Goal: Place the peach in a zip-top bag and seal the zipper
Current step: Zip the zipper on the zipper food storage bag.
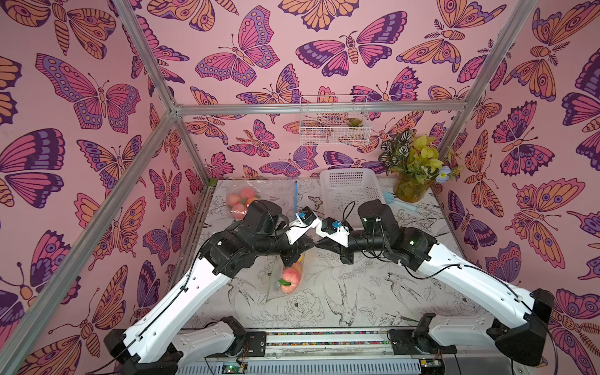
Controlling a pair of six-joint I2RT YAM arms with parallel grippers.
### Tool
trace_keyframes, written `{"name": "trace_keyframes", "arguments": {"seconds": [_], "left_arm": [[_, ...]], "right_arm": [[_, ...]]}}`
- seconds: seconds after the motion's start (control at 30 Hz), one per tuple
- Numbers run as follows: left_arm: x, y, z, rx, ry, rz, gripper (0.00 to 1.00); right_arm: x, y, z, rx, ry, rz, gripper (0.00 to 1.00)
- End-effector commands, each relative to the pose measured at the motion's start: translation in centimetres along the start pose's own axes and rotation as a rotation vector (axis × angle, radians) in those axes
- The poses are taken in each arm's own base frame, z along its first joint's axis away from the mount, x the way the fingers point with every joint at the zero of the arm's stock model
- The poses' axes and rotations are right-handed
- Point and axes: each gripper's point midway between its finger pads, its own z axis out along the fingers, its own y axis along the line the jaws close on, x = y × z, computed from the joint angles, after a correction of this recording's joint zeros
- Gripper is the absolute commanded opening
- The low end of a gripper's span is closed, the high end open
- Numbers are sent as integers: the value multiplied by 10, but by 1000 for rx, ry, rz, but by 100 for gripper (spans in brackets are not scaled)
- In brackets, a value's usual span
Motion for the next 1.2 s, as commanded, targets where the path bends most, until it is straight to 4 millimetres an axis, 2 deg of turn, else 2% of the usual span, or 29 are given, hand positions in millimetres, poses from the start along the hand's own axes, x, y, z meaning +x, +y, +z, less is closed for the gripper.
{"name": "trace_keyframes", "arguments": {"seconds": [0.0,0.6,1.17], "left_arm": [[17,7,-1,-51,56,-2,12],[18,22,-10,-155,55,-10,13],[31,38,-23,-280,76,-35,12]], "right_arm": [[-17,-14,-12,75,-72,24,0],[-18,-38,-26,215,-94,101,0],[-15,-69,-42,410,-120,172,0]]}}
